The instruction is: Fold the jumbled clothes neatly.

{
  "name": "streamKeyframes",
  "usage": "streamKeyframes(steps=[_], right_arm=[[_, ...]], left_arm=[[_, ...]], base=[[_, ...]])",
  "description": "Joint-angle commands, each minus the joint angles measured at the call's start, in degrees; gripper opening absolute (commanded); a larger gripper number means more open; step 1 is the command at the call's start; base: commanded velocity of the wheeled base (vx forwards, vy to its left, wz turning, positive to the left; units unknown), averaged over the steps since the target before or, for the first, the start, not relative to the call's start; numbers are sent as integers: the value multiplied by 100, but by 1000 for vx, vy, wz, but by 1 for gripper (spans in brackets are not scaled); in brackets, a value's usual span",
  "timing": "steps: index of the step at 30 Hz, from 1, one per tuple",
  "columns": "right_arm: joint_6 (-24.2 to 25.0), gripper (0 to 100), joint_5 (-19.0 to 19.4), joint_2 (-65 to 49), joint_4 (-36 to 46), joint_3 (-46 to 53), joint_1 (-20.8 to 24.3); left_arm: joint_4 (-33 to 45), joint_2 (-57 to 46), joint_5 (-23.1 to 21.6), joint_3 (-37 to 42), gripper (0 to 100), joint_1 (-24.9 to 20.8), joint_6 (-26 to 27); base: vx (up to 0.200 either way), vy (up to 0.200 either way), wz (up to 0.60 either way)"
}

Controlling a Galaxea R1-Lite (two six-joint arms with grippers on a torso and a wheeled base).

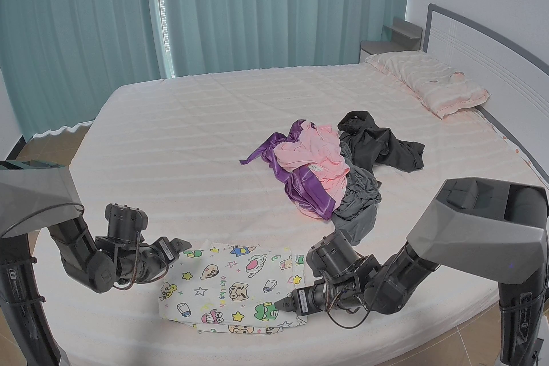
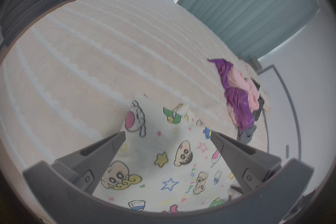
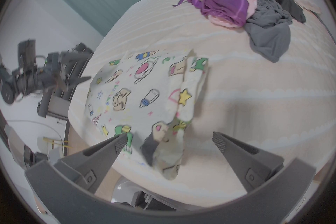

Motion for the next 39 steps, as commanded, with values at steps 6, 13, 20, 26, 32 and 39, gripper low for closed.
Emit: streamKeyframes(steps=[6, 13, 20, 26, 32, 39], right_arm=[[-62, 0, 22, 199, -291, 170, 213], [-80, 0, -4, 163, -282, 223, 213], [-449, 0, -31, -21, -45, 425, 187], [-519, 0, -57, -65, 307, 364, 152], [-493, 100, -57, -30, 413, 205, 143], [-519, 100, -110, -461, 377, 205, -121]], left_arm=[[-17, -1, -24, -187, 100, 171, -109], [-35, 69, -15, -196, 100, 171, -109], [-35, 95, -15, -196, 100, 171, -100], [-52, 157, -6, -196, 100, 163, -91], [-26, 192, 2, -249, 100, 163, -91], [-35, 245, 20, -266, 100, 163, -91]], base=[[0, 0, 0], [0, 0, 0], [0, 0, 0], [0, 0, 0], [0, 0, 0], [0, 0, 0]])
